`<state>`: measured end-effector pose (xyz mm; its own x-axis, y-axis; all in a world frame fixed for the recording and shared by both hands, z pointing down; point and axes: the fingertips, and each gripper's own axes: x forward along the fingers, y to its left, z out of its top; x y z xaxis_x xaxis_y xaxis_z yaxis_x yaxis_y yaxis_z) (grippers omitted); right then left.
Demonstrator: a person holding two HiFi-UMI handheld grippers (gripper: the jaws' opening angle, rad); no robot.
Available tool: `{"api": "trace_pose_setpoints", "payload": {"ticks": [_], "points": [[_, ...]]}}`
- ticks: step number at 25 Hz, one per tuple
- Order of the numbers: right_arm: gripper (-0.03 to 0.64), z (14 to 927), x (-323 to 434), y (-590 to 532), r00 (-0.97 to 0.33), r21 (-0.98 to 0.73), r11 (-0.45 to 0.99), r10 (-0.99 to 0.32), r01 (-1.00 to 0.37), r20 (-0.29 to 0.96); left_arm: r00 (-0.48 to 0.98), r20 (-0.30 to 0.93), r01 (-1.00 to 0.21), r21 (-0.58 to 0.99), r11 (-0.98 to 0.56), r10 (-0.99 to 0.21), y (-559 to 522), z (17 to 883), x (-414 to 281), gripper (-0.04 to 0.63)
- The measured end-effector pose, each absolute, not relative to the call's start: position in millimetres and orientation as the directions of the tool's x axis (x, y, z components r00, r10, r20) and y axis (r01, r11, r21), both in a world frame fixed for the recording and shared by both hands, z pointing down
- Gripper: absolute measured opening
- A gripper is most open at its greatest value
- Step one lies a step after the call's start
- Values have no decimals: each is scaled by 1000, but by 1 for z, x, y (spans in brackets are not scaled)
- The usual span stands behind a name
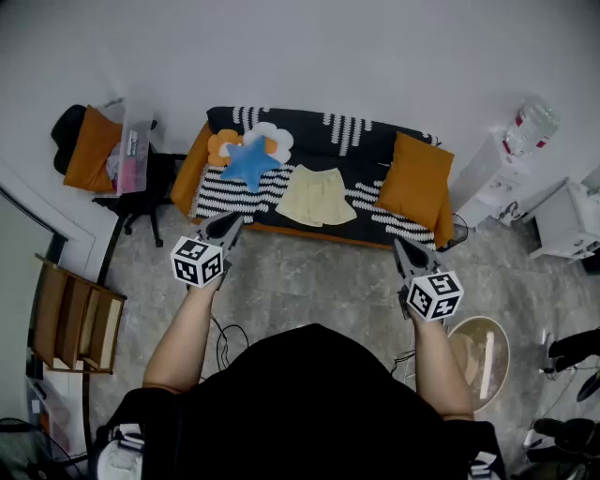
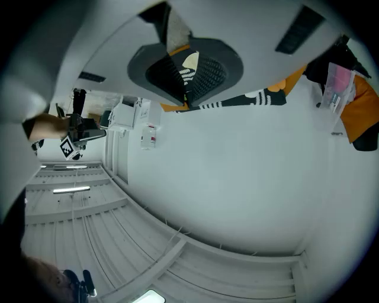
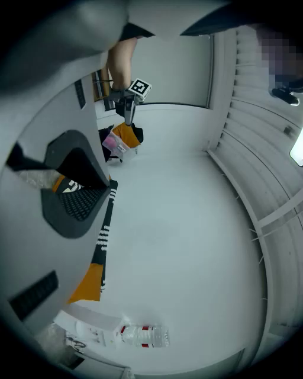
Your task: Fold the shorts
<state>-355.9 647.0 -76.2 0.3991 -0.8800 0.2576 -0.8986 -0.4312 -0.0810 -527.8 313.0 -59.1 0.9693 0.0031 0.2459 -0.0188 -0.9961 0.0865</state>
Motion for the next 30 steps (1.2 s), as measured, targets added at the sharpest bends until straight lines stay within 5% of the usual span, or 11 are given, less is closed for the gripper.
{"api": "trace_pose_setpoints", "payload": {"ticks": [17, 20, 27, 30], "points": [[9, -73, -293, 671, 359, -110, -390, -906, -914, 222, 971, 231, -82, 81, -993, -61, 372, -70, -485, 60], [34, -73, -292, 673, 357, -96, -386, -906, -918, 226, 971, 234, -73, 71, -995, -54, 383, -70, -481, 130], [238, -75, -286, 671, 358, -67, -381, -906, -922, 224, 973, 227, -59, 52, -997, -46, 392, -76, -475, 221], [264, -75, -287, 669, 356, -70, -380, -906, -922, 227, 973, 227, -59, 55, -997, -45, 390, -76, -475, 236]]}}
